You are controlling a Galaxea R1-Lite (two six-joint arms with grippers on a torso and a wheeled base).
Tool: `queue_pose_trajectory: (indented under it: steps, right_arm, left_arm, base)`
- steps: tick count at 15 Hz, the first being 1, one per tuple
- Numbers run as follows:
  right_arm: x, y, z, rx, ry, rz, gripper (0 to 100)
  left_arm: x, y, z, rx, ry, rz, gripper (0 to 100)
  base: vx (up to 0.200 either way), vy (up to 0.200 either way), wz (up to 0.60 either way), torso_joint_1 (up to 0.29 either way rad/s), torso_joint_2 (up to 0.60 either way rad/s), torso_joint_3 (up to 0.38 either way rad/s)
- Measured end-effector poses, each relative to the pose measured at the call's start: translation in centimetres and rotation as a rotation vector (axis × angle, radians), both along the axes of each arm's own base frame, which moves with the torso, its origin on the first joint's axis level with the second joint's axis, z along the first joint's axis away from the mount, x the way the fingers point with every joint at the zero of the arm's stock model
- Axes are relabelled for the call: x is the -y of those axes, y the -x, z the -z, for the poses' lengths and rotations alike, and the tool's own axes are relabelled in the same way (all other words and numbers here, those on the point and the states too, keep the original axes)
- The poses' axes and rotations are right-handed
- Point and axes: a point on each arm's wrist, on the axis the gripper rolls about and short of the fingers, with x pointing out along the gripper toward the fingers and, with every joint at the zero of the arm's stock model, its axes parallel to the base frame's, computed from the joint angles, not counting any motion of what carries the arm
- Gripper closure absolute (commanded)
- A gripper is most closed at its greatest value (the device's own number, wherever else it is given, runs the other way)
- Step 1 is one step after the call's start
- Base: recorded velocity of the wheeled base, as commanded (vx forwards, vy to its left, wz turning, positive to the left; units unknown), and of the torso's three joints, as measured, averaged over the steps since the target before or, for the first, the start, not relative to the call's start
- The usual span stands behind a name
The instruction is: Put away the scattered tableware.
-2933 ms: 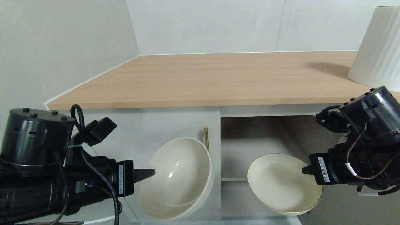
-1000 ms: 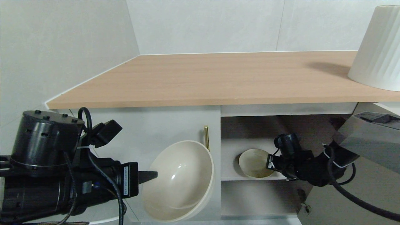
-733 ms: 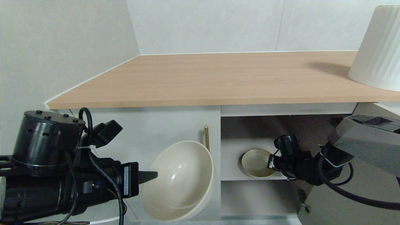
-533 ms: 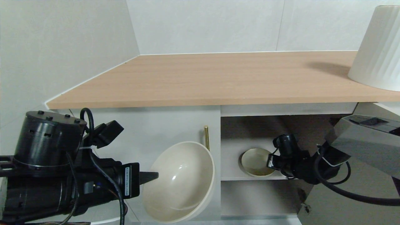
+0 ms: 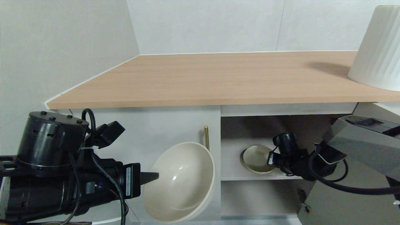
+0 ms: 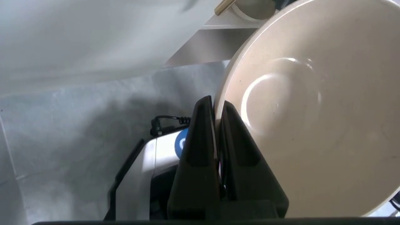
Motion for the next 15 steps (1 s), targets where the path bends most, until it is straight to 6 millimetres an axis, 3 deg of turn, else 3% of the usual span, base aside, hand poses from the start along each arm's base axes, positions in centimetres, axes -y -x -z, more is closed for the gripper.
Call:
queue_pose_trajectory:
  steps: [5,6,12,15]
  right_arm:
    - [0.0,-0.1,-0.2,0.006,-0.002,0.001,100]
    - [0.0,0.0,-0.2,0.006,-0.002,0.001,0]
    - [0.0,0.2,-0.8,0.013,-0.006,-0.001,0]
    - [-1.0,2.0,-2.2,0.010,-0.005,-0.050,0]
  left_arm:
    - [0.1,-0.1,0.1,-0.005,-0.002,0.000,100]
    - [0.0,-0.1,0.1,-0.005,-0.002,-0.001,100]
    - [0.1,-0.1,0.2,-0.004,-0.004,0.003,100]
    - [0.4,-0.4,0.5,-0.009,-0.010,0.004,100]
  base:
    - [0.000,0.000,0.00,0.000,0.00,0.000]
    - [0.000,0.000,0.00,0.000,0.00,0.000]
    - [0.000,0.000,0.00,0.000,0.00,0.000]
    - [0.000,0.000,0.00,0.000,0.00,0.000]
